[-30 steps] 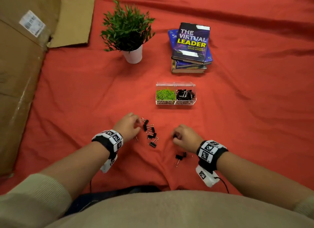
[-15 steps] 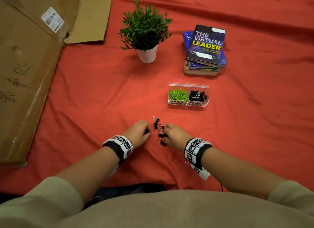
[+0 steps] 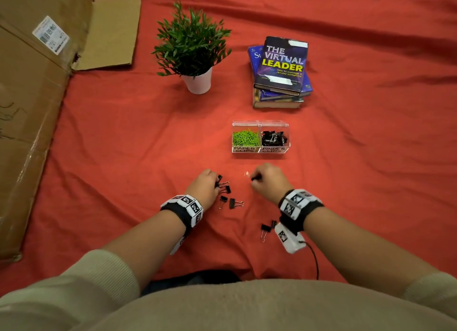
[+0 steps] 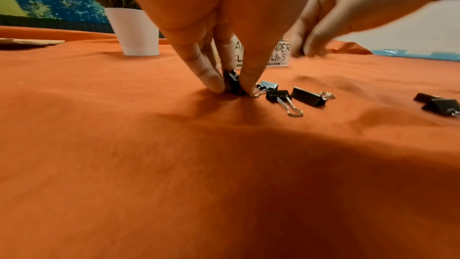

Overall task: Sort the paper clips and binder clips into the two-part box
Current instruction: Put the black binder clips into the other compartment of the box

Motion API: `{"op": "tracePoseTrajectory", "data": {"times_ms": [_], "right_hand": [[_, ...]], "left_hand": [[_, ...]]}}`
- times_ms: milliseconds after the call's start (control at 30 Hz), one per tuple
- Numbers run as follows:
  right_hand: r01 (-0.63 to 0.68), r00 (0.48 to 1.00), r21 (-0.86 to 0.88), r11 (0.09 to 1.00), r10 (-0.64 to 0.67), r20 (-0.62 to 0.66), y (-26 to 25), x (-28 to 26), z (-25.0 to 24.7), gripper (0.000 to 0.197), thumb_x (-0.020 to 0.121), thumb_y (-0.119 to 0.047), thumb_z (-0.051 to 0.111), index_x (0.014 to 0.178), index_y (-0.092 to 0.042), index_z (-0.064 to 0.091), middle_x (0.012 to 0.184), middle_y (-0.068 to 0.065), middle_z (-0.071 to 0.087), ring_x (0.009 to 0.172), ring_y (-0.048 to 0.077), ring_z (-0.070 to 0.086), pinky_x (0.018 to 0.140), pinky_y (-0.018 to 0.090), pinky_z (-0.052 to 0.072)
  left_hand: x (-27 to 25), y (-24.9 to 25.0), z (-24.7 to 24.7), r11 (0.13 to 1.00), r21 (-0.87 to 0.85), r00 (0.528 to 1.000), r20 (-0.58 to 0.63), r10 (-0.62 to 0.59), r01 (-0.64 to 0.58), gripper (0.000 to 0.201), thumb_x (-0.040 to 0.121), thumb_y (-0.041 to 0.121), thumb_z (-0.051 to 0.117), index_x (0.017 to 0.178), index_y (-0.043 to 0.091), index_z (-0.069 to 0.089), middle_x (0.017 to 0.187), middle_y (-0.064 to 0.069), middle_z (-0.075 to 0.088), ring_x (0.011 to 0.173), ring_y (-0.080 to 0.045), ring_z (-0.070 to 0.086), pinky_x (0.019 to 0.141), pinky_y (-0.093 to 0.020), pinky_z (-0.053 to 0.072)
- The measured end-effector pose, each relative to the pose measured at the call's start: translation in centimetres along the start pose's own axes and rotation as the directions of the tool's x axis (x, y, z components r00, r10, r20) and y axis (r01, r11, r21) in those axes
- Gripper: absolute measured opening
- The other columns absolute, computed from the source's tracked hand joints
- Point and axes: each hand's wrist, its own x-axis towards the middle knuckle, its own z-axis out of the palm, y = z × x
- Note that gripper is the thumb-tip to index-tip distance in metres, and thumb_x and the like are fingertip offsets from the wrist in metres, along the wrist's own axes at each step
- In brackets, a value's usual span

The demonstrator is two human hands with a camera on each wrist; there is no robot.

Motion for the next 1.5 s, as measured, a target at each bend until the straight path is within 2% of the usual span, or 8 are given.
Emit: {"op": "tracePoseTrajectory", "data": {"times_ms": [167, 400, 533, 633, 767, 933, 1167, 1500], "right_hand": [[-0.039, 0.964, -0.038, 0.999, 0.027, -0.266, 1.4, 4.3, -7.0, 0.018, 0.079, -0.007, 0.061, 0.093, -0.005, 0.071, 0.100, 0.016, 0.065, 0.092, 0.029, 0.062, 0.083, 0.029, 0.047], [-0.056, 0.987, -0.225, 0.973, 0.019, -0.161, 2.7, 7.8, -8.4, 0.023, 0.080, 0.000, 0.054, 0.096, 0.000, 0.071, 0.103, 0.020, 0.063, 0.104, 0.036, 0.053, 0.091, 0.035, 0.042], [0.054, 0.962, -0.160, 0.986, -0.095, -0.258, 1.2, 6.2, -6.3, 0.017, 0.080, -0.004, 0.058, 0.093, -0.004, 0.070, 0.101, 0.015, 0.060, 0.104, 0.033, 0.052, 0.092, 0.036, 0.041], [0.243, 0.970, -0.153, 0.958, -0.245, 0.003, -1.1, 2.7, -2.4, 0.016, 0.083, -0.012, 0.057, 0.093, -0.011, 0.069, 0.102, 0.009, 0.060, 0.105, 0.025, 0.051, 0.094, 0.035, 0.041], [0.360, 0.882, -0.149, 0.921, -0.284, 0.376, -2.5, -1.0, 2.9, 0.022, 0.081, -0.020, 0.060, 0.101, -0.011, 0.064, 0.105, 0.011, 0.057, 0.106, 0.026, 0.051, 0.092, 0.037, 0.044], [0.323, 0.893, -0.163, 0.932, -0.243, 0.379, -1.8, -1.8, 4.5, 0.026, 0.081, -0.017, 0.059, 0.104, -0.006, 0.058, 0.109, 0.012, 0.053, 0.107, 0.028, 0.049, 0.093, 0.039, 0.043], [0.221, 0.959, -0.107, 0.969, -0.196, 0.205, -1.2, 0.0, 3.2, 0.035, 0.080, -0.018, 0.061, 0.113, -0.009, 0.059, 0.107, 0.011, 0.054, 0.107, 0.027, 0.052, 0.095, 0.033, 0.042], [0.245, 0.948, -0.172, 0.954, -0.199, 0.247, -3.2, 0.4, 5.3, 0.037, 0.084, -0.022, 0.057, 0.119, -0.009, 0.055, 0.109, 0.014, 0.051, 0.107, 0.033, 0.052, 0.087, 0.040, 0.046]], "left_hand": [[-0.1, 0.0, -0.2, 1.000, -0.025, 1.000, -0.022, 0.007, -0.008, 0.024, 0.083, 0.016, 0.066, 0.106, 0.013, 0.059, 0.111, -0.006, 0.056, 0.105, -0.027, 0.057, 0.092, -0.037, 0.046], [-0.4, -0.4, -0.7, 0.996, -0.092, 1.000, 0.010, 0.009, -0.008, 0.033, 0.079, 0.014, 0.069, 0.110, 0.022, 0.061, 0.107, 0.000, 0.053, 0.101, -0.021, 0.058, 0.089, -0.036, 0.049], [-0.5, -0.7, -0.8, 0.990, -0.141, 1.000, 0.010, 0.026, -0.024, 0.030, 0.077, 0.007, 0.065, 0.102, 0.024, 0.064, 0.092, 0.003, 0.042, 0.084, -0.020, 0.055, 0.083, -0.034, 0.050], [-0.5, -0.8, -0.5, 0.988, -0.155, 1.000, 0.011, 0.023, -0.021, 0.025, 0.078, 0.007, 0.063, 0.100, 0.020, 0.065, 0.092, 0.002, 0.040, 0.079, -0.015, 0.049, 0.084, -0.035, 0.049], [-0.6, -0.5, -0.3, 0.984, -0.177, 1.000, 0.012, 0.002, 0.000, 0.022, 0.082, 0.014, 0.058, 0.102, 0.019, 0.063, 0.097, 0.002, 0.044, 0.083, -0.018, 0.054, 0.086, -0.035, 0.050], [-0.5, 0.1, 0.0, 0.984, -0.176, 1.000, 0.008, -0.027, 0.028, 0.023, 0.080, 0.027, 0.070, 0.099, 0.016, 0.063, 0.103, -0.004, 0.050, 0.093, -0.020, 0.056, 0.089, -0.034, 0.047], [-0.7, 0.3, 0.0, 0.993, -0.090, 0.997, 0.009, 0.079, -0.078, 0.021, 0.078, 0.013, 0.067, 0.099, 0.015, 0.062, 0.104, -0.005, 0.059, 0.102, -0.023, 0.056, 0.091, -0.031, 0.042], [-1.2, -0.9, -1.7, 0.960, -0.281, 0.997, -0.077, -0.032, 0.009, 0.016, 0.079, 0.007, 0.068, 0.094, 0.013, 0.064, 0.095, -0.004, 0.068, 0.089, -0.019, 0.062, 0.080, -0.024, 0.044]]}}
